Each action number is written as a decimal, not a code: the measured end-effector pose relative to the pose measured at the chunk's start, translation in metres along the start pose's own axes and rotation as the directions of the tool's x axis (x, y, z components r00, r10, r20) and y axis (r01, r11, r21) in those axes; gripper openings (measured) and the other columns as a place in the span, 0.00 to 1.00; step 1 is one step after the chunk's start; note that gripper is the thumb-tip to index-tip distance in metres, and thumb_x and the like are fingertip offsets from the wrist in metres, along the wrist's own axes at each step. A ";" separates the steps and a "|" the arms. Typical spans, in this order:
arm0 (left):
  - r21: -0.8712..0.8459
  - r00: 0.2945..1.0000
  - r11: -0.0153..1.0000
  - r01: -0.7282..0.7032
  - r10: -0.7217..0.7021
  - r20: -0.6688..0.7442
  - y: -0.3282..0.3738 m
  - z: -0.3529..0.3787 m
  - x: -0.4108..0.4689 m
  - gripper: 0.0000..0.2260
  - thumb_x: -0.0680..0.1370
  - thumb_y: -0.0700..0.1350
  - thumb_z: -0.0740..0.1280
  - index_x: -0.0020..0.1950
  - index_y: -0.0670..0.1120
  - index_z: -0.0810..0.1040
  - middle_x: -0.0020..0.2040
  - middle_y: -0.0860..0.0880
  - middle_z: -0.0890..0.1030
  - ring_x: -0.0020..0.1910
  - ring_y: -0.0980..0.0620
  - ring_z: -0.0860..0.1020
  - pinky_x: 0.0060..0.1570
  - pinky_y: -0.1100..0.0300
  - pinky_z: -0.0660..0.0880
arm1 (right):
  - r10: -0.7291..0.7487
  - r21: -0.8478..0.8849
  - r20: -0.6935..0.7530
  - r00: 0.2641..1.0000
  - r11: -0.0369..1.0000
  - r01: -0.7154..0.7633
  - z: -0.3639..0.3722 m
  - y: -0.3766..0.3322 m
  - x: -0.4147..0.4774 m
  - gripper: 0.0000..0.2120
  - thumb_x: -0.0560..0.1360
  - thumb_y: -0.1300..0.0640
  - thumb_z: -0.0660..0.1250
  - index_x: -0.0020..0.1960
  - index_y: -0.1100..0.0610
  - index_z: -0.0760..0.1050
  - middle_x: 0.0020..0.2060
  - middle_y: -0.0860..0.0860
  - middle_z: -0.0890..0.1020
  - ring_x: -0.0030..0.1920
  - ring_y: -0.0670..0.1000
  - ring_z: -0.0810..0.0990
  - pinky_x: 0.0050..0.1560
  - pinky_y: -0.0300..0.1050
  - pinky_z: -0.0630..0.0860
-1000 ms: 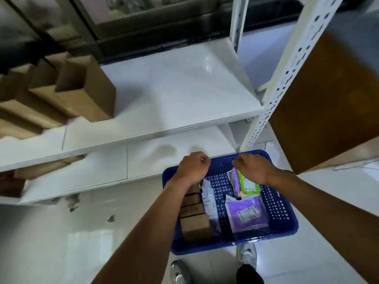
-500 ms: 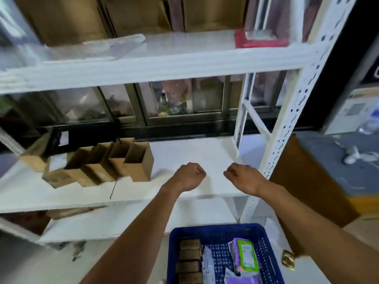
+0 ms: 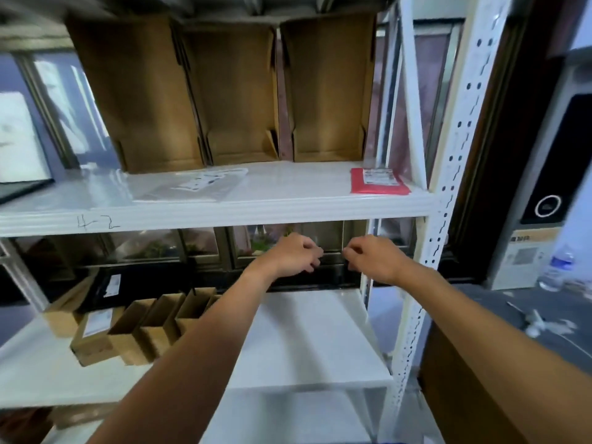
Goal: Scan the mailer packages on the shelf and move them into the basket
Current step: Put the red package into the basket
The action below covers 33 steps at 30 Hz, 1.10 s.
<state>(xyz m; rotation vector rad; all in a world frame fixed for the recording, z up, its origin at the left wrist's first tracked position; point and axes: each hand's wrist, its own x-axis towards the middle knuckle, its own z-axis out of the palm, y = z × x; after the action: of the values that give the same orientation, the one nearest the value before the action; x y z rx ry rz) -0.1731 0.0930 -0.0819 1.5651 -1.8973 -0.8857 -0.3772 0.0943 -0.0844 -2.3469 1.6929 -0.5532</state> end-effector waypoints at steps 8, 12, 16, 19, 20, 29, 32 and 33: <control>-0.146 0.953 0.960 -0.239 0.203 -0.224 0.091 -0.027 0.025 0.10 0.80 0.44 0.65 0.46 0.46 0.85 0.40 0.50 0.86 0.42 0.53 0.85 0.53 0.53 0.82 | -0.085 -0.030 -0.310 0.947 0.996 0.080 -0.077 -0.020 0.035 0.11 0.80 0.51 0.63 0.47 0.54 0.83 0.39 0.49 0.84 0.41 0.50 0.81 0.44 0.47 0.79; 0.056 0.895 0.965 -0.257 0.260 -0.361 0.093 -0.041 0.048 0.10 0.80 0.46 0.65 0.47 0.48 0.86 0.44 0.54 0.86 0.47 0.54 0.82 0.54 0.55 0.80 | -0.025 -0.096 -0.427 0.904 0.995 -0.018 -0.096 -0.014 0.053 0.11 0.79 0.50 0.65 0.58 0.54 0.79 0.55 0.53 0.81 0.54 0.54 0.79 0.54 0.50 0.77; 0.322 0.898 0.931 -0.174 0.284 -0.336 0.073 -0.052 0.057 0.11 0.81 0.48 0.63 0.54 0.47 0.84 0.54 0.52 0.84 0.52 0.51 0.80 0.53 0.57 0.78 | 0.191 -0.163 -0.198 0.961 0.961 -0.225 -0.094 0.010 0.085 0.24 0.82 0.43 0.57 0.75 0.54 0.66 0.72 0.56 0.71 0.70 0.60 0.70 0.70 0.55 0.67; 0.360 0.922 0.921 -0.149 0.261 -0.287 0.058 -0.062 0.059 0.11 0.82 0.47 0.62 0.58 0.46 0.83 0.57 0.50 0.83 0.55 0.50 0.79 0.56 0.56 0.77 | 0.191 -0.177 -0.042 0.981 0.965 -0.195 -0.081 0.013 0.102 0.25 0.83 0.41 0.51 0.70 0.54 0.73 0.67 0.56 0.76 0.60 0.57 0.75 0.57 0.47 0.69; 0.354 0.923 0.924 -0.143 0.253 -0.289 0.053 -0.065 0.060 0.11 0.82 0.47 0.62 0.59 0.47 0.82 0.57 0.50 0.82 0.56 0.50 0.78 0.57 0.55 0.77 | 0.172 -0.170 -0.040 0.984 0.970 -0.176 -0.077 0.009 0.105 0.24 0.83 0.41 0.50 0.68 0.54 0.74 0.66 0.56 0.77 0.56 0.56 0.75 0.54 0.46 0.68; 0.384 0.915 0.920 -0.075 0.216 -0.340 0.027 -0.097 0.071 0.15 0.82 0.49 0.62 0.67 0.48 0.78 0.66 0.50 0.79 0.65 0.48 0.75 0.65 0.53 0.73 | -0.011 -0.125 0.012 1.000 0.992 0.012 -0.050 -0.055 0.130 0.20 0.83 0.42 0.54 0.65 0.51 0.76 0.62 0.53 0.80 0.51 0.53 0.75 0.48 0.44 0.67; 0.400 0.906 0.915 -0.057 0.216 -0.365 0.020 -0.106 0.073 0.15 0.82 0.49 0.62 0.67 0.48 0.78 0.66 0.47 0.79 0.64 0.46 0.76 0.61 0.53 0.74 | -0.062 -0.082 0.033 0.998 0.995 0.064 -0.042 -0.079 0.136 0.23 0.82 0.41 0.56 0.71 0.52 0.70 0.67 0.53 0.76 0.59 0.55 0.76 0.51 0.45 0.69; 0.401 0.903 0.914 -0.056 0.217 -0.370 0.017 -0.109 0.074 0.14 0.82 0.49 0.61 0.65 0.48 0.79 0.64 0.47 0.80 0.61 0.46 0.77 0.58 0.54 0.74 | -0.078 -0.065 0.042 0.996 0.995 0.081 -0.039 -0.088 0.139 0.24 0.82 0.41 0.56 0.72 0.53 0.69 0.67 0.53 0.76 0.58 0.55 0.76 0.51 0.45 0.69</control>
<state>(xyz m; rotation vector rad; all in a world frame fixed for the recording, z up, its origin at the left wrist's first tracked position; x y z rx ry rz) -0.1173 0.0052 0.0015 1.6441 -1.9070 -0.1001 -0.2781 -0.0063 0.0088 -2.4637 1.6315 -0.4673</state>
